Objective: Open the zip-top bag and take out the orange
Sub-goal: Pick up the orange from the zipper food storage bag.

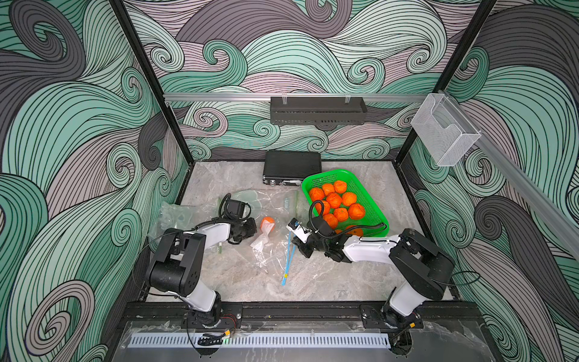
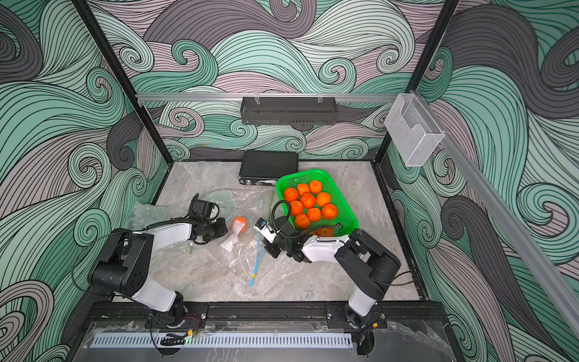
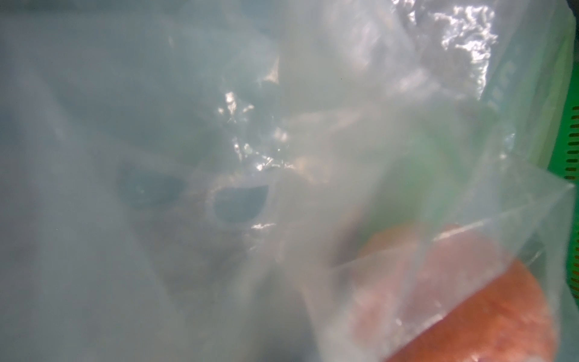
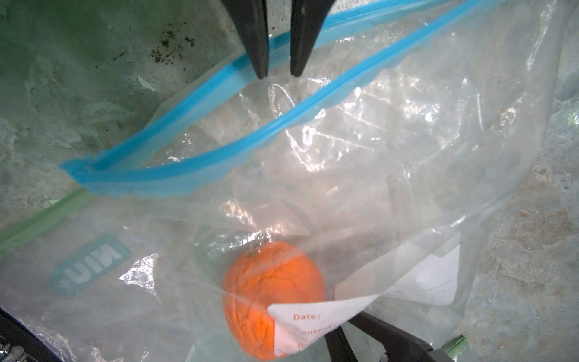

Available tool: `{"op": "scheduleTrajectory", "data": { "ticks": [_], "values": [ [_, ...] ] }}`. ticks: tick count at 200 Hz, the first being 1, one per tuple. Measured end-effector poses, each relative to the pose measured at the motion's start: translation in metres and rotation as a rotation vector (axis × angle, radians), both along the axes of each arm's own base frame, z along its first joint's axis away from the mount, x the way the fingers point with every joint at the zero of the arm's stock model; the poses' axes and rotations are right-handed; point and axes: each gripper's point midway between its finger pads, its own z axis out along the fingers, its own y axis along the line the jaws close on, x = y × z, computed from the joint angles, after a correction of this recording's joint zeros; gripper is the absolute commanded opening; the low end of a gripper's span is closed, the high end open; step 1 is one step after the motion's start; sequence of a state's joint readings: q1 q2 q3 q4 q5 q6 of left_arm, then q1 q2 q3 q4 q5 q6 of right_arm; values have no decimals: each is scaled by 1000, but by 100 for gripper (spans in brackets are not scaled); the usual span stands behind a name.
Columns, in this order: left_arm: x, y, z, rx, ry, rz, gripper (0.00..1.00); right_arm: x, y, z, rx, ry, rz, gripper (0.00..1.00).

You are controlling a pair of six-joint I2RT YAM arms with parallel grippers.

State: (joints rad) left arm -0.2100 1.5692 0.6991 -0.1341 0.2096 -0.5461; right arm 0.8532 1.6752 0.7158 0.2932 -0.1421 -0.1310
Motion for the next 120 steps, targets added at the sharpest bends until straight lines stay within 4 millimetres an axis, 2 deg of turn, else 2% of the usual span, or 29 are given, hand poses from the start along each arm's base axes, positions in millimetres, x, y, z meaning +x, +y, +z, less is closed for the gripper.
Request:
{"op": "scheduleTrajectory", "data": {
  "ticks": [29,53,83,120],
  "values": [
    [0,0,0,0,0,0,0,-4,8,-5,-7,15,32,22],
    [0,0,0,0,0,0,0,-6,29,0,9,6,85,30],
    [0,0,0,0,0,0,0,0,55,7,38,-18,131,41],
    [0,0,0,0,0,0,0,5,66,-11,42,15,156,50]
  ]
}}
